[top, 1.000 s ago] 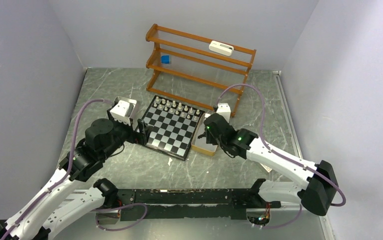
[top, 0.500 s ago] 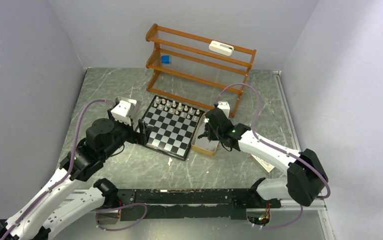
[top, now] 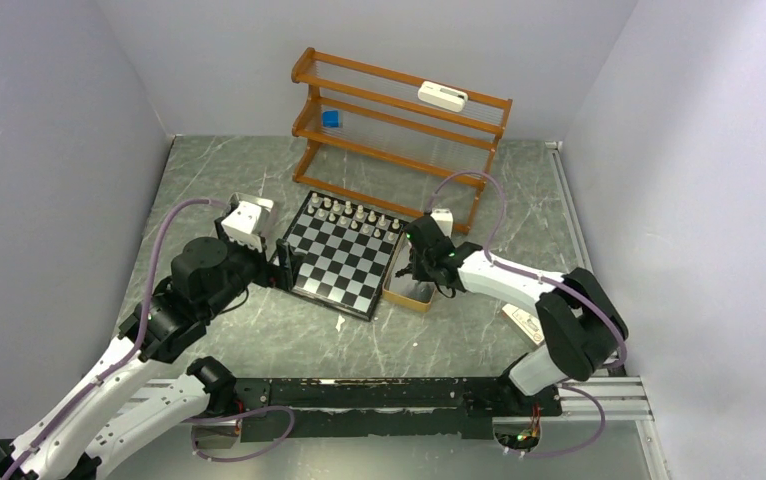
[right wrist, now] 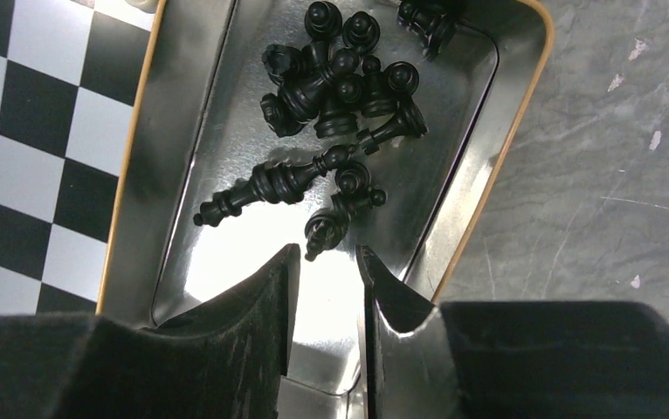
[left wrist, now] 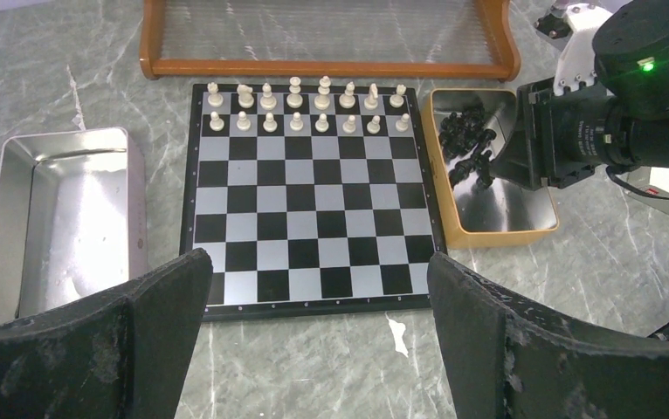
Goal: Set up the chess pieces on the board
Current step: Pick up the chess piece from the storage box.
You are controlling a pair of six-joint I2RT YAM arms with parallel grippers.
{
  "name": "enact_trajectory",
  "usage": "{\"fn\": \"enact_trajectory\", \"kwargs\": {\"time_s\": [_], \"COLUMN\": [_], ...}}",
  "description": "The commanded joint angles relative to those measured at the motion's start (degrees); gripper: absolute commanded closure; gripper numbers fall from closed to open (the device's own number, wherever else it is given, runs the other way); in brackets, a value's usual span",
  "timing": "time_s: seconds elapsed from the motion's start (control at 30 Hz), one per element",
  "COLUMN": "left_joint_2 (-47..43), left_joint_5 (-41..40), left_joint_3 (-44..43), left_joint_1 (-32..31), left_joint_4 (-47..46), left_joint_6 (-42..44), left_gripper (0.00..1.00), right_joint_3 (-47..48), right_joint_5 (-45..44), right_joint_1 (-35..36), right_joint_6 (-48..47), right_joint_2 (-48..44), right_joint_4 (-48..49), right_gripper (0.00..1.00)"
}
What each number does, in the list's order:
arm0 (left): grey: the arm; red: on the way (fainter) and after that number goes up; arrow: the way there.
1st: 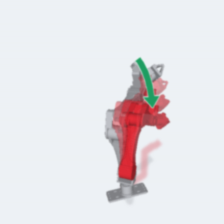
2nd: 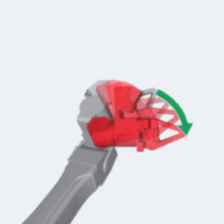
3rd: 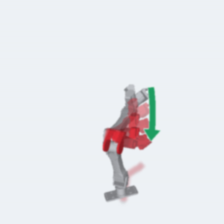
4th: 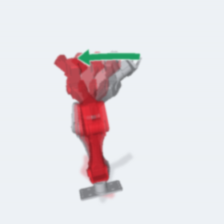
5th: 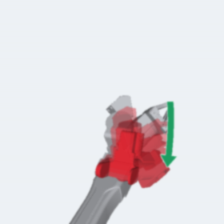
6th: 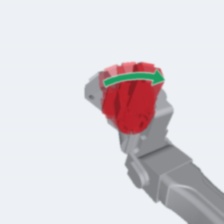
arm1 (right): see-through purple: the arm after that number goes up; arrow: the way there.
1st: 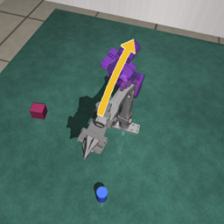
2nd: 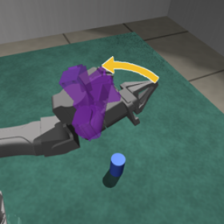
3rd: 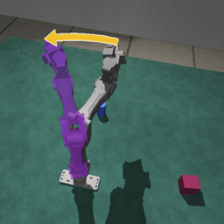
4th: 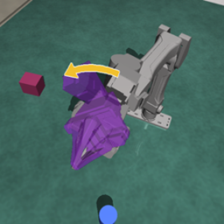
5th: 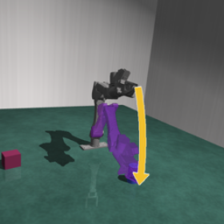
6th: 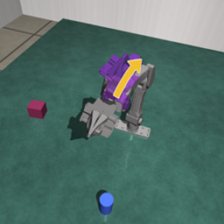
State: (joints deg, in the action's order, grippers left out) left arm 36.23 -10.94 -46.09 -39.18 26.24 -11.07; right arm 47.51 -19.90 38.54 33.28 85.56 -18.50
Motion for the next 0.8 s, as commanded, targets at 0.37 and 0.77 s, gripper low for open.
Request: {"fn": "enact_trajectory", "kwargs": {"time_s": [0.37,0.77], "left_joint_2": [-0.99,-0.96], "left_joint_5": [0.01,0.04], "left_joint_3": [0.20,0.20], "left_joint_1": [-0.37,-0.37], "left_joint_4": [-0.05,-0.13], "left_joint_6": [0.95,1.06], "left_gripper": [0.02,0.02], "right_joint_3": [2.03,3.62], "right_joint_5": [-0.43,-2.25], "right_joint_1": [-0.93,-0.85], "right_joint_6": [0.85,-0.17], "right_joint_2": [4.78,1.43], "right_joint_4": [3.34,-1.36], "right_gripper": [0.74,0.89]}}
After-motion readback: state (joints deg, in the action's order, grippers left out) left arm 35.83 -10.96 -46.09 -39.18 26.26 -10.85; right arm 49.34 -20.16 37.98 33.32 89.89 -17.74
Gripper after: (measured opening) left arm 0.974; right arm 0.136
